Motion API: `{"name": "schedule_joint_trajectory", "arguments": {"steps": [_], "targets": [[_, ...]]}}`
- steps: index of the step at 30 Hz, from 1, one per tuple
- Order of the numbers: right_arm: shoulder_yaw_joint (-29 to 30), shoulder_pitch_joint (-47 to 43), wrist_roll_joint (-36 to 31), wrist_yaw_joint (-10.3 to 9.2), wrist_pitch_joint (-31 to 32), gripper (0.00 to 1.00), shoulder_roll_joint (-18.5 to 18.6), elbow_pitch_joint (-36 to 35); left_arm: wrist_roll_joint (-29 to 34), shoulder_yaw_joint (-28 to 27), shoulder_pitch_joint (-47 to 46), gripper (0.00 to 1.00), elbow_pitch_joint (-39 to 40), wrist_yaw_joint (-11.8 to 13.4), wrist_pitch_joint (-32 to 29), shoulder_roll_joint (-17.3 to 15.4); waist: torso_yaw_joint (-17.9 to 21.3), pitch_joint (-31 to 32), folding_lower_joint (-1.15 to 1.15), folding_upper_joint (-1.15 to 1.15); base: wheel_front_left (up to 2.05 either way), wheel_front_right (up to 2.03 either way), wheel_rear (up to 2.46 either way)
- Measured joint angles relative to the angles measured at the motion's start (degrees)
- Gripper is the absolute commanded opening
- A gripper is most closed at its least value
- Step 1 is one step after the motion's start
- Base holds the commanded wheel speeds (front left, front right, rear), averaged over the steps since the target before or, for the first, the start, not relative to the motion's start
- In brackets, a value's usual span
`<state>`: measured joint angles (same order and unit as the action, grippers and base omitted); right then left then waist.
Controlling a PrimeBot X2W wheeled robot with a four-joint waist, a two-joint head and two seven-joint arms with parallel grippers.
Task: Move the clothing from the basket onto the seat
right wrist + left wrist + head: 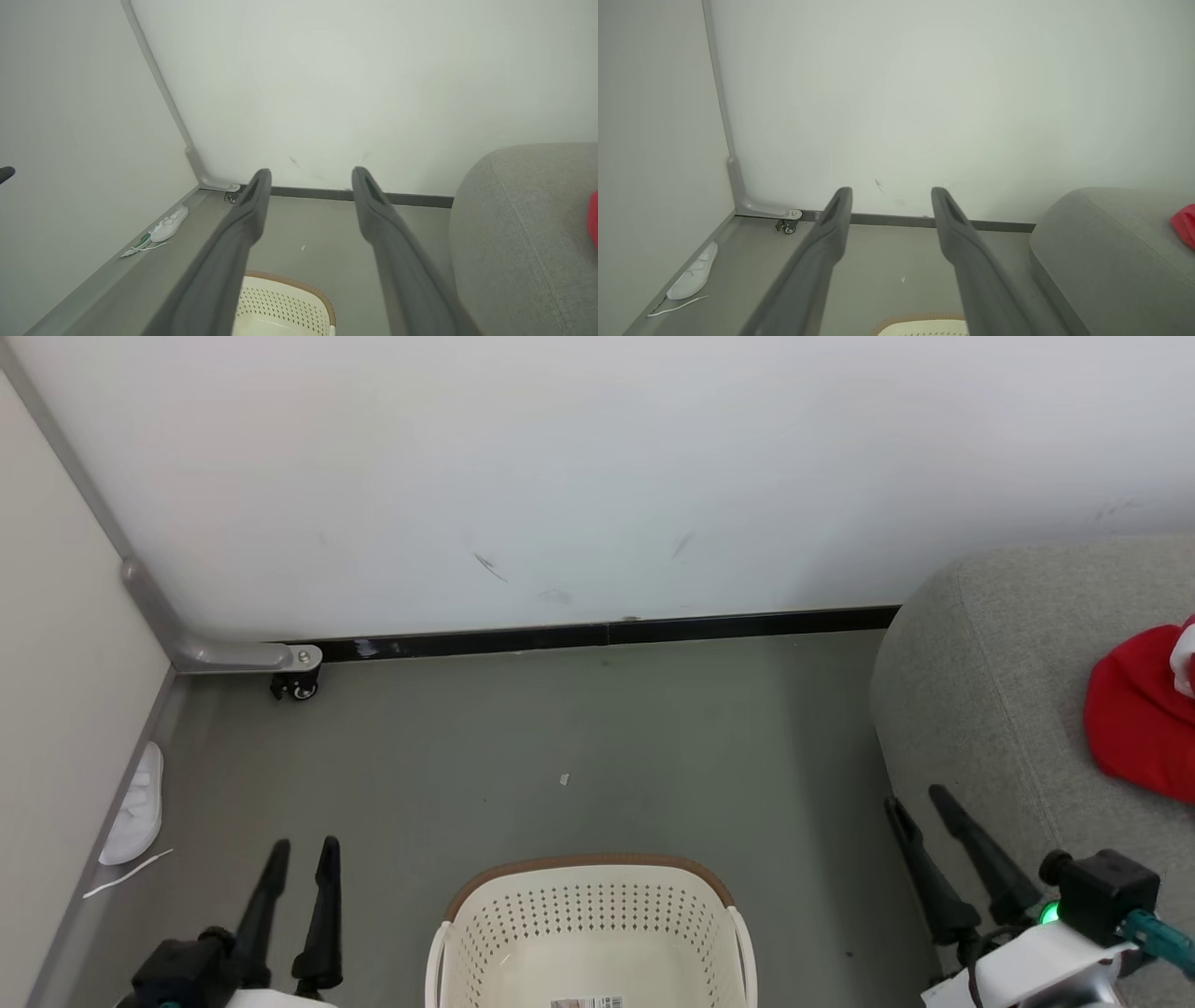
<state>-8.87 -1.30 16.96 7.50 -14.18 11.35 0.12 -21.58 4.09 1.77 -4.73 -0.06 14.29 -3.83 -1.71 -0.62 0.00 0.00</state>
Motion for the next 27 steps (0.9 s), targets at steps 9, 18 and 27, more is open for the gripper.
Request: {"name": "schedule_joint_trajectory", "arguments": {"steps": [9,18,27], "targets": [[-1.02,-2.13,1.90,0.00,0.08,0.00,-1.82,2.21,-1.75,0.31,1.02,0.00,-3.45,-0.10,-0.66,1.31,0.03,-0.03,0.00,0.00,0.00,0.00,0.00],[-0.66,-2.30,10.43,0.00,0.63,0.00,-2.34,1.94,-10.32,-0.68,0.97,0.00,-4.27,-0.68,-3.13,1.36,0.23,0.03,0.01,0.00,0.00,0.00,0.00],[1.01,-2.26,18.14,0.00,2.36,0.00,-2.75,2.46,-16.19,-1.56,0.86,0.00,-5.02,-1.21,-5.02,1.42,0.39,0.22,0.23,0.00,0.00,0.00,0.00]]}}
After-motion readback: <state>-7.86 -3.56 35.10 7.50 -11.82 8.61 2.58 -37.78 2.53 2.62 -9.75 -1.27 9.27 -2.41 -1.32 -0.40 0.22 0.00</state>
